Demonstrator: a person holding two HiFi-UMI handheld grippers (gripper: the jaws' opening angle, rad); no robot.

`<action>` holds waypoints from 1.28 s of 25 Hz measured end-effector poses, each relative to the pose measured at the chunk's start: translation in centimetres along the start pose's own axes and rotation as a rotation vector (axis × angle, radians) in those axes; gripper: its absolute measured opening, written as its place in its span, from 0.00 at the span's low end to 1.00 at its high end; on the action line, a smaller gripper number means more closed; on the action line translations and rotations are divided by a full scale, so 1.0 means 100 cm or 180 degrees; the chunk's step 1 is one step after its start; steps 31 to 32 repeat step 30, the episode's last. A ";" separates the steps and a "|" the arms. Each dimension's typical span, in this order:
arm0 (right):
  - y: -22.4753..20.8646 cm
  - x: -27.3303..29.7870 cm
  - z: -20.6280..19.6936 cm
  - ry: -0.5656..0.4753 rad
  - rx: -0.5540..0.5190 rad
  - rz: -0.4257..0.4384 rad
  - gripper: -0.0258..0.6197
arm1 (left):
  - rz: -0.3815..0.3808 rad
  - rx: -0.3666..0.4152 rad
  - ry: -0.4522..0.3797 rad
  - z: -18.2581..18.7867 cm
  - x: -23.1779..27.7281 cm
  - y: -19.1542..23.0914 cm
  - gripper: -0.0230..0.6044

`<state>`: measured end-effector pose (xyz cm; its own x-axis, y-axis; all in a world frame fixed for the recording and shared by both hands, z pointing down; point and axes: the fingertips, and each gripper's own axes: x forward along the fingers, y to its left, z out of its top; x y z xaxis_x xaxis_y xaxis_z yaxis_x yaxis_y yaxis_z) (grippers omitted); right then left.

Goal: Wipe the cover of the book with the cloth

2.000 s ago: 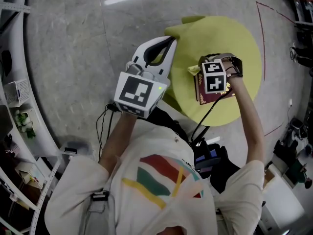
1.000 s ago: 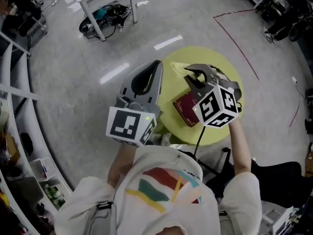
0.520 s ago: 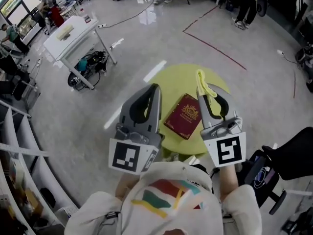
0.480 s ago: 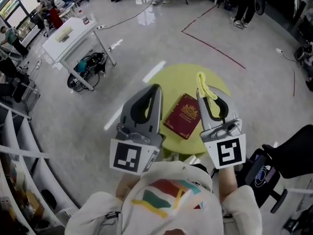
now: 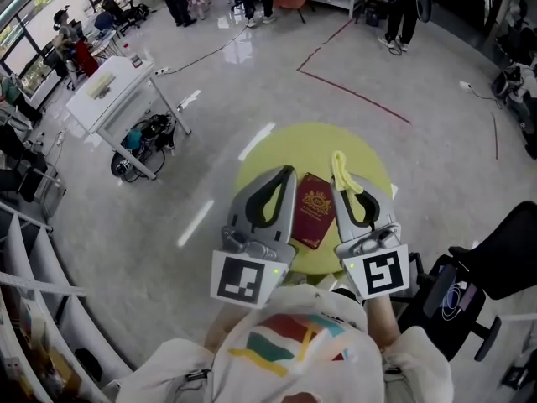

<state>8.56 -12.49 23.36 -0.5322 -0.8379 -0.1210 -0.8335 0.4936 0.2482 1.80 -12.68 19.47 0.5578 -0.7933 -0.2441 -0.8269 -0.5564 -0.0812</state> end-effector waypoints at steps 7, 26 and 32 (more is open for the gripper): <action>0.014 0.006 0.000 0.0073 -0.0182 0.0128 0.08 | 0.0109 0.0038 0.0000 0.003 -0.008 0.012 0.06; 0.039 0.026 0.027 -0.0251 -0.0229 0.0381 0.08 | 0.0540 0.0175 -0.0057 0.019 -0.046 0.043 0.06; 0.036 0.031 0.026 -0.0231 -0.0293 0.0353 0.08 | 0.0580 0.0188 -0.0079 0.021 -0.051 0.048 0.06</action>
